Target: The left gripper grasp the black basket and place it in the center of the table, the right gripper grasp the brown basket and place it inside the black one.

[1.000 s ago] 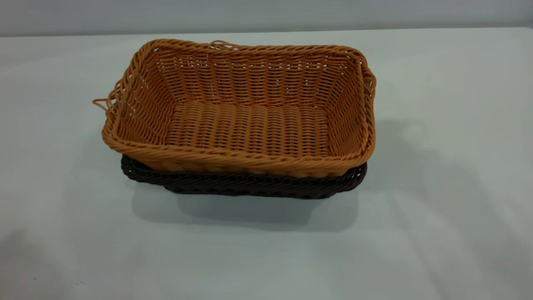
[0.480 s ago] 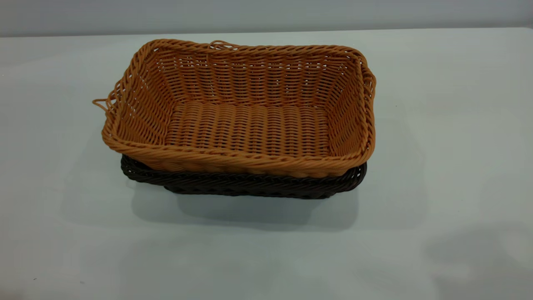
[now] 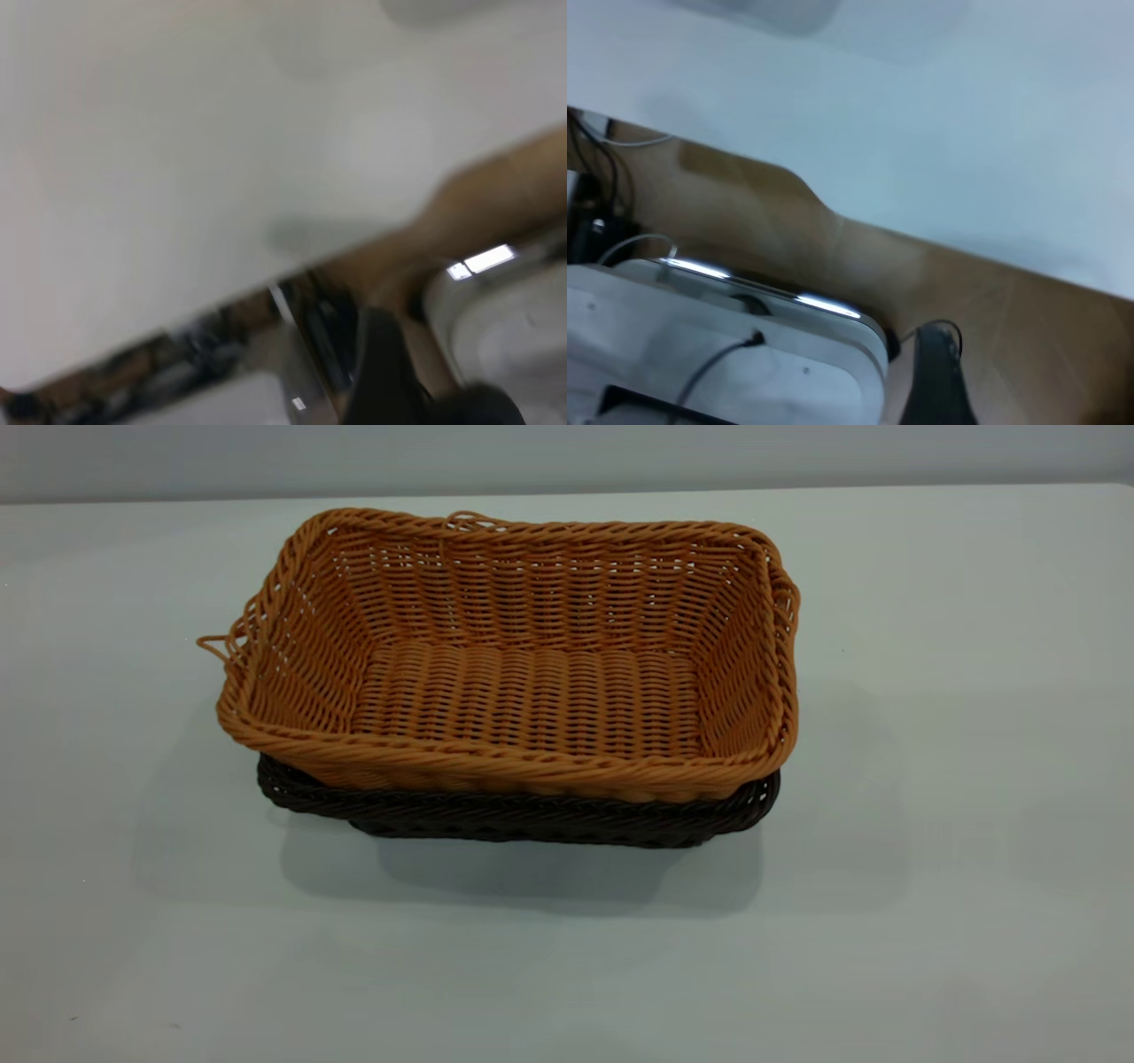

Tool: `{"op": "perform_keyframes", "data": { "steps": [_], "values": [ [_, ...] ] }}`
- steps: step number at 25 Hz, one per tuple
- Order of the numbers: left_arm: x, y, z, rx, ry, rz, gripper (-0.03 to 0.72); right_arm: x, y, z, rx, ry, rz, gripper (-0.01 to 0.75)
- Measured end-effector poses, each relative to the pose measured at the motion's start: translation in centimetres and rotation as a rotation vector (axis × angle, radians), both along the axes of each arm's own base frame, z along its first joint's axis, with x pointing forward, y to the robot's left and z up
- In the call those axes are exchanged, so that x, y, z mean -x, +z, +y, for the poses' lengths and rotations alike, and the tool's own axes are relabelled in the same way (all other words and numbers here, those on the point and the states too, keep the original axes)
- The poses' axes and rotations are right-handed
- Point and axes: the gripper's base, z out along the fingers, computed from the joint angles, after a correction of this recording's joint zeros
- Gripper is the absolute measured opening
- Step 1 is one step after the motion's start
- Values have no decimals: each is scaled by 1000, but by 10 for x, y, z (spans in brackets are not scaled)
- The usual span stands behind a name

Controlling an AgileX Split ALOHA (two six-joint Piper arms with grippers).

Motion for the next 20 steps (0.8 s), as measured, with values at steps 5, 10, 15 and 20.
{"op": "perform_keyframes", "data": {
  "steps": [5,10,15,20],
  "values": [
    [14,-35,3,5,3,89,454,5,2,-3,-7,-14,-67,458],
    [18,-39,2,62,-3,37,454,7,3,-1,-40,-16,-55,458],
    [24,-39,1,119,-29,23,454,8,3,1,-64,-16,-44,457],
    [28,-37,2,138,-37,-7,454,8,3,1,-69,-16,-41,457]
  ]
}}
